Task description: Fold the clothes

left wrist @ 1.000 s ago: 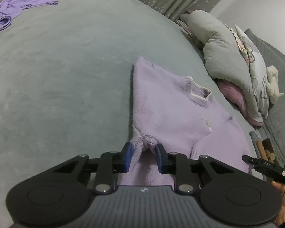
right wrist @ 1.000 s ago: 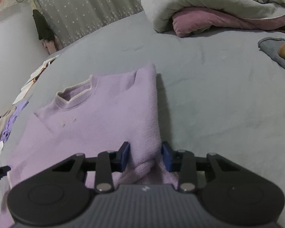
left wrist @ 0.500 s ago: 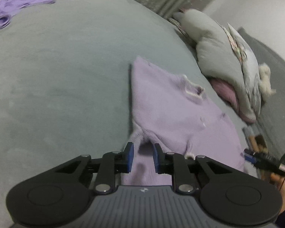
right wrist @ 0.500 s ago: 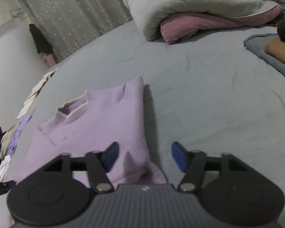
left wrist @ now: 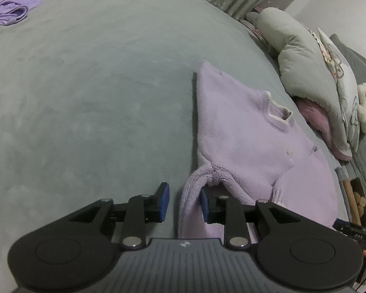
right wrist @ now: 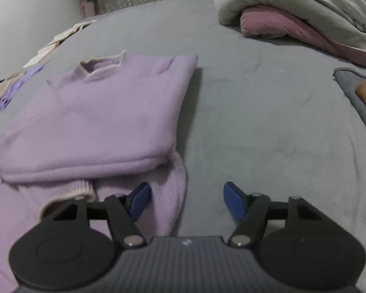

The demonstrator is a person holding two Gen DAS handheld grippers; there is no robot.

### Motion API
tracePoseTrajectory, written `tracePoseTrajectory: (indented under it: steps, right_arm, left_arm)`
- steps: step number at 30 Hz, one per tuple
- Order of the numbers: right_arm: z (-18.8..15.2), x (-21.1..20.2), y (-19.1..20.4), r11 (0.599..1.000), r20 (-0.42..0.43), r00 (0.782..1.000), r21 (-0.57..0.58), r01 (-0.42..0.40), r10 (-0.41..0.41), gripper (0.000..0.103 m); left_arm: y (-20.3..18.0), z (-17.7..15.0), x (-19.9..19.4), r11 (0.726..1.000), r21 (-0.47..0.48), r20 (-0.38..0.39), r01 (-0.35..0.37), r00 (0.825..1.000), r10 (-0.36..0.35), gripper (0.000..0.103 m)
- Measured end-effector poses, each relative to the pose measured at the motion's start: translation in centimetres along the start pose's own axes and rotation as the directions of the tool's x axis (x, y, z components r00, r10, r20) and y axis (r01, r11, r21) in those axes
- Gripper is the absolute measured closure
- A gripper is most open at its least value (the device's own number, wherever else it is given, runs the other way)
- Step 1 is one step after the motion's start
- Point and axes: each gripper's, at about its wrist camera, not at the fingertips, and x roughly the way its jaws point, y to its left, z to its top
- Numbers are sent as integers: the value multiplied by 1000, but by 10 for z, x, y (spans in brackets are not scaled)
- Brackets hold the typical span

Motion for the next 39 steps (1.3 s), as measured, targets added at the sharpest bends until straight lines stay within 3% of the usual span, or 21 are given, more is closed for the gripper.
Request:
tracePoseTrajectory:
  steps: [5,10,15,17,22,26,29,34,39]
  right_arm:
    - [3,16,13,996,63,995,57,75,-79,37]
    - [7,13,-4,981,58,995,182,64,-76,38]
    - [8,15,-5,984,45,995,155,86,-94,36]
    - [9,16,1,988,33,993,101,114,-118,29]
    - [9,7,2,988,10,991,87,130,-132,18]
    - [4,-3,15,980,10,980,12,199,-199,9]
    - [0,-3,23,987,1,987,-3,163,-163,8]
    - [-8,-3,30,999,-19,999,37,35,-34,6]
    - [-17,0,39,1000,-34,999,-7,23,-23,6]
  left_arm:
    - [1,-3,1,1000,10,18,-8,1000,8,78]
    - [7,0,0,1000,3,15,15,1000,-15,79]
    - [10,-2,-4,1000,21,14,17,1000,-17,79]
    - [10,-2,-6,1000,20,12,15,1000,-15,78]
    - [-10,-11,-11,992,104,32,-76,997,73,77]
    - [-38,-27,-7,956,228,70,-184,982,173,64]
    - [-48,-34,-5,937,275,83,-215,976,200,58]
    - [-58,-42,-6,913,324,98,-247,969,227,54]
    - [-61,-51,-12,911,340,91,-234,972,215,53]
